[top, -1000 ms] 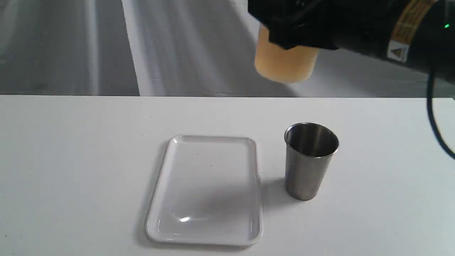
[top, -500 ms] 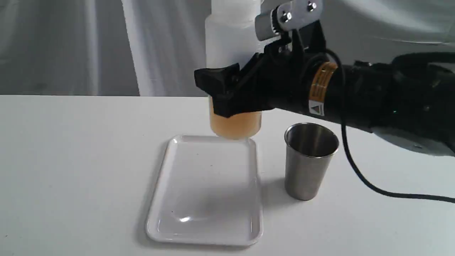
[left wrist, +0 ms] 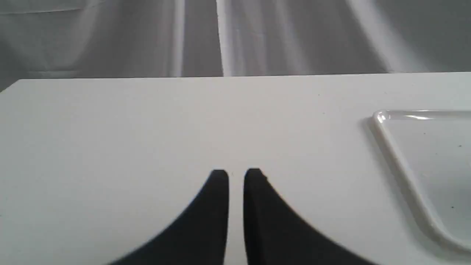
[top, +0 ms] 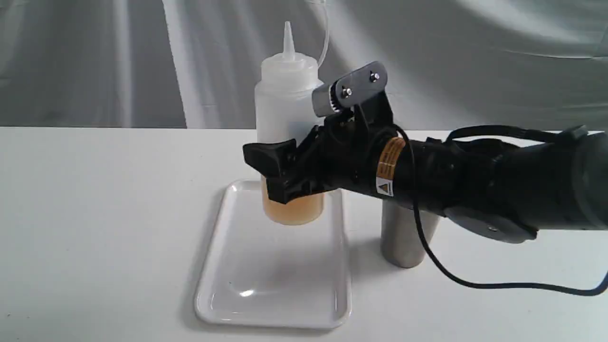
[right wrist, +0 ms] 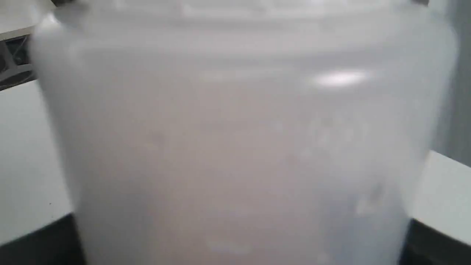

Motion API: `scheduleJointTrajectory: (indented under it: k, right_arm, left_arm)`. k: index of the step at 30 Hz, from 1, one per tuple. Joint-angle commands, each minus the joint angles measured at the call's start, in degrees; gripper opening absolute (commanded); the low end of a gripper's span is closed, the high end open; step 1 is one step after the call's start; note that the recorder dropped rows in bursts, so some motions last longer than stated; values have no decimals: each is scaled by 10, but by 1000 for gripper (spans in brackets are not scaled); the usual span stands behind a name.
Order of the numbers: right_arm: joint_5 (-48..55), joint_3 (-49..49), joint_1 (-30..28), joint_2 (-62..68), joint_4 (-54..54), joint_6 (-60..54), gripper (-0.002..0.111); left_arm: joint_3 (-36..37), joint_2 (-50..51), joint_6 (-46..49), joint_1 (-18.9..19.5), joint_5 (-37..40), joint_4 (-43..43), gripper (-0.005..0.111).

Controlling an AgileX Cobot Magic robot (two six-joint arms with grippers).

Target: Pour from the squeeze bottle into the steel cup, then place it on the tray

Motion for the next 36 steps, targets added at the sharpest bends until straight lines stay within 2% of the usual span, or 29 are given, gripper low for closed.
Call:
scheduleJointTrajectory:
  k: [1, 6, 11, 19, 27, 36]
  right_arm:
    - [-39, -1, 1, 11, 16, -38, 0]
    - [-79, -1, 1, 39, 16, -140, 0]
    - [-126, -1, 1, 69, 28, -153, 0]
    - [-137, -1, 1, 105, 56, -188, 0]
    - [-226, -1, 1, 151, 63, -255, 0]
    - [-297, -5, 1, 197, 77, -275, 0]
  left_arm:
    - [3, -1, -1, 0, -5, -2, 8]
    - [3, -1, -1, 0, -5, -2, 8]
    - [3, -1, -1, 0, -5, -2, 8]
    - [3, -1, -2, 0, -5, -2, 8]
    - [3, -1, -1, 0, -5, -2, 8]
    - [3, -1, -1, 0, -5, -2, 8]
